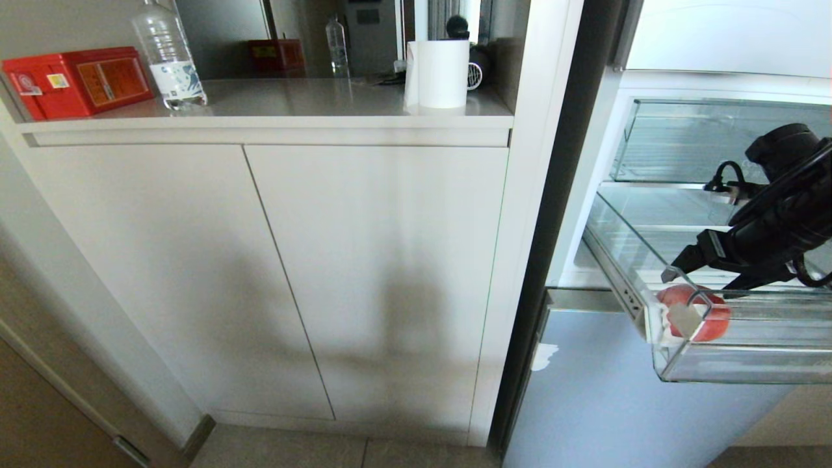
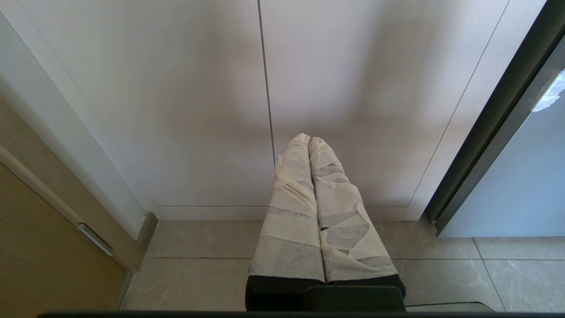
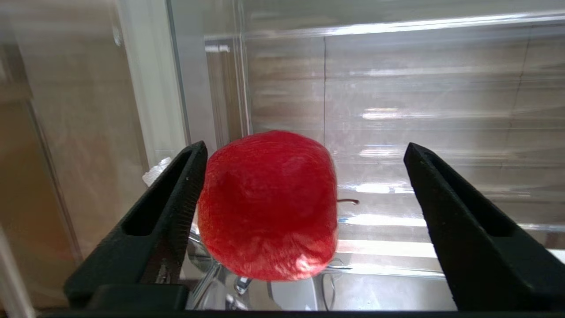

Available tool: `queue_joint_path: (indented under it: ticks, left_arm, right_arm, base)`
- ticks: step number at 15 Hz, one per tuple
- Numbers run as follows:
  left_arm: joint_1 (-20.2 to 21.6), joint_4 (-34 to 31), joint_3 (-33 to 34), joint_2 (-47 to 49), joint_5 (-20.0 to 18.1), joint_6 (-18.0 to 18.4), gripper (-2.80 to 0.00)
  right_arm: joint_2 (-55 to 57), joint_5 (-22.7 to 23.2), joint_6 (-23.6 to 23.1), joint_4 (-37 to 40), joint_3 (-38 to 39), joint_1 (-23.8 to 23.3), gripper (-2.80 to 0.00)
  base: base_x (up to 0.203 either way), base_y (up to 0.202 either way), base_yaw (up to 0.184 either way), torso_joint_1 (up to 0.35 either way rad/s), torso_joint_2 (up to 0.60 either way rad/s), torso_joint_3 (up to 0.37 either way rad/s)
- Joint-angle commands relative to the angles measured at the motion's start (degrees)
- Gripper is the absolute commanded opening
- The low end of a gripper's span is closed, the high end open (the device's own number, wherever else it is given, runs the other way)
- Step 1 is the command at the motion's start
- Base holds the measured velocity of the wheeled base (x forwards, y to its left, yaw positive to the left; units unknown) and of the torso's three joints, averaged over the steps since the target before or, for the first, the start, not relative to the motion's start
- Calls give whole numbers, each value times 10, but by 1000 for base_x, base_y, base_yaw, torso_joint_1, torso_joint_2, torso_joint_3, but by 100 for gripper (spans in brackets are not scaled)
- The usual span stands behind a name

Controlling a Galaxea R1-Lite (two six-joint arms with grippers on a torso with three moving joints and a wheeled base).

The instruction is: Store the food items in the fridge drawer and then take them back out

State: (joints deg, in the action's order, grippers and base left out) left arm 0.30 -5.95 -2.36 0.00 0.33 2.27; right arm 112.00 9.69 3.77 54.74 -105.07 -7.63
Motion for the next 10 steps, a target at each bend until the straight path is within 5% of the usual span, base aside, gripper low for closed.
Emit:
queue_joint_path:
  ticks: [1, 10]
  left_arm:
    - [0, 0, 0, 0, 0, 0, -280]
    - [0, 0, 0, 0, 0, 0, -280]
  right_arm:
    - [16, 1, -2, 14, -9, 1, 0]
    - [6, 27, -34, 44, -9, 0, 0]
  base:
    - [0, 0, 0, 0, 0, 0]
    - [0, 0, 0, 0, 0, 0]
